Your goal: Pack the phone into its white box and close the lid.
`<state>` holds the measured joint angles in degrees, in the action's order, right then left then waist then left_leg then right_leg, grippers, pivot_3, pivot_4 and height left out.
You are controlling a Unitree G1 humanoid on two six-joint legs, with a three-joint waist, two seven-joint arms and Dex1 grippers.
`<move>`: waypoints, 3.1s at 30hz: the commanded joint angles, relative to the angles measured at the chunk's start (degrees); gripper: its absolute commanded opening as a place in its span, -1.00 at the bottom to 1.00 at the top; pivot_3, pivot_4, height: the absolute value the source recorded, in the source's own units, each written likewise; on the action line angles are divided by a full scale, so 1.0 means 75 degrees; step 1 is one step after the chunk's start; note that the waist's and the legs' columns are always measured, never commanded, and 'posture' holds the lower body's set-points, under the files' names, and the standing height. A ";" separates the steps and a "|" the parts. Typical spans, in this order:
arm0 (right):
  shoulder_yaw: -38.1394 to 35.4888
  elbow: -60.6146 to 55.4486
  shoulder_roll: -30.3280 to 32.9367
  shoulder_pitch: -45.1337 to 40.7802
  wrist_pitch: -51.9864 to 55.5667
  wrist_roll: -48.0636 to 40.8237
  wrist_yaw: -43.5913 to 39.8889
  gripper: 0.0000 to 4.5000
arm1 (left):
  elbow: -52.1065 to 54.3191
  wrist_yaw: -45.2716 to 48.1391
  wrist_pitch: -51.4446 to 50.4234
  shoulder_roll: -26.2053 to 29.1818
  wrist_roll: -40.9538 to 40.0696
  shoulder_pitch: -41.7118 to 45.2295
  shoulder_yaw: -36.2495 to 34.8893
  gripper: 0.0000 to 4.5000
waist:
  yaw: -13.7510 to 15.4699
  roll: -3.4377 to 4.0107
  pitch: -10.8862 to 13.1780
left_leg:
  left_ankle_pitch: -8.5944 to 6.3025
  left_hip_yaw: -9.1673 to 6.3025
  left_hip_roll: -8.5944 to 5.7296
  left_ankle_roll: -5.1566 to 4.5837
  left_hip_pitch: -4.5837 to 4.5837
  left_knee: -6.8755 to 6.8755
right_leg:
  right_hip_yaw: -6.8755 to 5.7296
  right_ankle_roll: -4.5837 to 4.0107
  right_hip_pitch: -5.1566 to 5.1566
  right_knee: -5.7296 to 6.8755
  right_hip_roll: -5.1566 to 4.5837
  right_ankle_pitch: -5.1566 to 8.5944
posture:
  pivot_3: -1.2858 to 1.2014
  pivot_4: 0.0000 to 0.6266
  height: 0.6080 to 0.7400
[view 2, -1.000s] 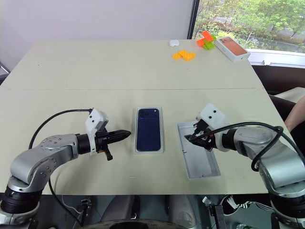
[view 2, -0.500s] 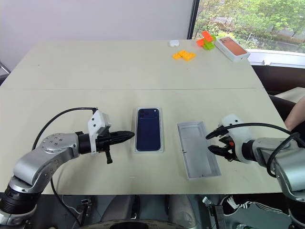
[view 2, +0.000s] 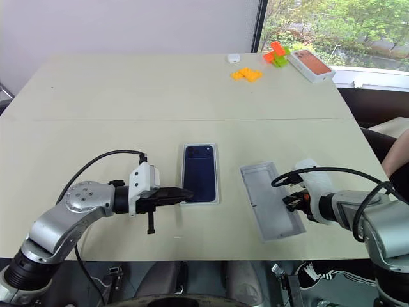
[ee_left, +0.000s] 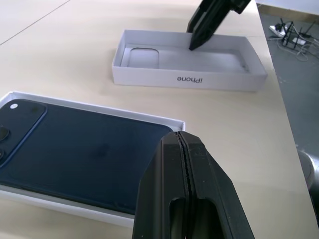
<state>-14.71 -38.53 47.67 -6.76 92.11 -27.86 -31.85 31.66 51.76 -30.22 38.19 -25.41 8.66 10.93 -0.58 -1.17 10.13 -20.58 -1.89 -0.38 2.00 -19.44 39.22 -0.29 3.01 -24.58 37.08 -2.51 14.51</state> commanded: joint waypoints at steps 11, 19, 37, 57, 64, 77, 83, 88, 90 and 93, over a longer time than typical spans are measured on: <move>-0.1607 0.0830 -0.0944 -0.1244 0.0052 -0.1566 0.0173 -0.99 | -0.0878 -0.0686 -0.0309 -0.0199 -0.0767 0.0481 -0.1838 -1.00 | -0.0016 0.0000 0.0001 | 0.0011 -0.0001 0.0003 -0.0019 0.0004 0.0000 | -0.0001 0.0001 0.0000 0.0006 0.0008 0.0000 | 0.03 -0.52 1.00; -0.1238 0.1756 -0.4705 -0.3176 0.0052 -0.4895 0.3905 -0.99 | -0.2150 -0.0455 0.0391 0.0630 -0.0125 0.0167 -0.2698 -1.00 | -0.0071 0.0017 0.0009 | 0.0012 -0.0002 0.0029 -0.0018 0.0001 -0.0009 | 0.0002 -0.0004 -0.0022 0.0024 0.0017 -0.0003 | 0.03 -0.52 1.00; -0.0528 0.4170 -0.8248 -0.3615 -0.1032 -0.7998 1.1271 -0.99 | -0.2482 -0.0514 0.0620 0.0658 0.0146 -0.0067 -0.2853 -1.00 | -0.0182 0.0023 0.0003 | 0.0001 0.0011 -0.0040 -0.0038 -0.0127 -0.0004 | 0.0001 -0.0006 -0.0137 0.0014 -0.0079 -0.0009 | 0.03 -0.52 1.00; 0.3324 0.3264 -0.4051 -0.3526 -0.3506 -1.0698 1.1026 -0.99 | -0.1691 -0.0840 0.0062 -0.0689 -0.0257 0.0357 -0.1840 -1.00 | -0.0258 0.0022 0.0003 | -0.0002 0.0013 0.0014 -0.0047 -0.0125 0.0001 | 0.0002 0.0015 -0.0129 -0.0001 -0.0024 -0.0020 | 0.03 -0.52 1.00; 0.3656 0.3403 -0.4015 -0.3438 -0.4219 -1.0963 1.0830 0.09 | -0.1582 -0.0989 -0.0112 -0.0858 -0.0389 0.0422 -0.1926 -1.00 | -0.0238 0.0021 0.0002 | 0.0000 0.0013 0.0013 -0.0045 -0.0121 0.0013 | 0.0002 0.0014 -0.0125 0.0011 -0.0025 -0.0021 | 0.03 -0.52 1.00; 0.4065 0.3230 -0.3020 -0.4179 -0.3693 -0.9825 0.9350 0.98 | -0.1217 -0.1083 -0.0406 -0.0822 -0.0785 0.0336 -0.1966 -1.00 | -0.0205 0.0021 0.0003 | -0.0001 0.0013 0.0010 -0.0045 -0.0124 0.0012 | 0.0002 0.0014 -0.0125 0.0003 -0.0028 -0.0021 | 0.03 -0.52 1.00; 0.4391 0.2245 -0.2274 -0.4960 -0.3235 -0.7480 0.7315 0.98 | -0.0992 -0.1248 -0.0604 -0.1023 -0.0960 0.0404 -0.1820 -1.00 | -0.0201 0.0022 0.0003 | -0.0001 0.0013 0.0009 -0.0046 -0.0128 0.0011 | 0.0001 0.0014 -0.0127 -0.0001 -0.0026 -0.0021 | 0.03 -0.52 1.00; 0.4547 0.1588 -0.2224 -0.4748 -0.3525 -0.6046 0.5602 0.88 | -0.0734 -0.1408 -0.0826 -0.1176 -0.1161 0.0404 -0.1763 -1.00 | -0.0179 0.0020 0.0002 | -0.0001 0.0008 0.0009 -0.0046 -0.0126 0.0010 | 0.0001 0.0014 -0.0126 -0.0001 -0.0022 -0.0021 | 0.03 -0.52 1.00; 0.4516 0.1554 -0.2319 -0.4575 -0.3569 -0.5677 0.5201 0.61 | -0.0615 -0.1451 -0.0934 -0.1225 -0.1276 0.0392 -0.1775 -1.00 | -0.0171 0.0020 0.0002 | -0.0001 0.0009 0.0008 -0.0046 -0.0127 0.0010 | 0.0001 0.0014 -0.0126 -0.0001 -0.0025 -0.0021 | 0.03 -0.52 1.00; 0.4542 0.1692 -0.2567 -0.4392 -0.3645 -0.5106 0.4807 -0.05 | -0.0496 -0.1566 -0.1179 -0.1391 -0.1626 0.0456 -0.1898 -1.00 | -0.0167 0.0020 0.0002 | -0.0001 0.0010 0.0006 -0.0045 -0.0123 0.0011 | 0.0001 0.0014 -0.0124 0.0001 -0.0027 -0.0021 | 0.03 -0.52 1.00</move>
<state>19.29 -25.52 29.66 -40.05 65.70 -68.63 5.68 23.73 39.60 -38.92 28.59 -34.04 11.31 -3.23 -1.83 -1.02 10.14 -20.58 -1.82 -0.33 1.66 -20.36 39.30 -0.29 3.11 -25.51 37.09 -2.71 14.35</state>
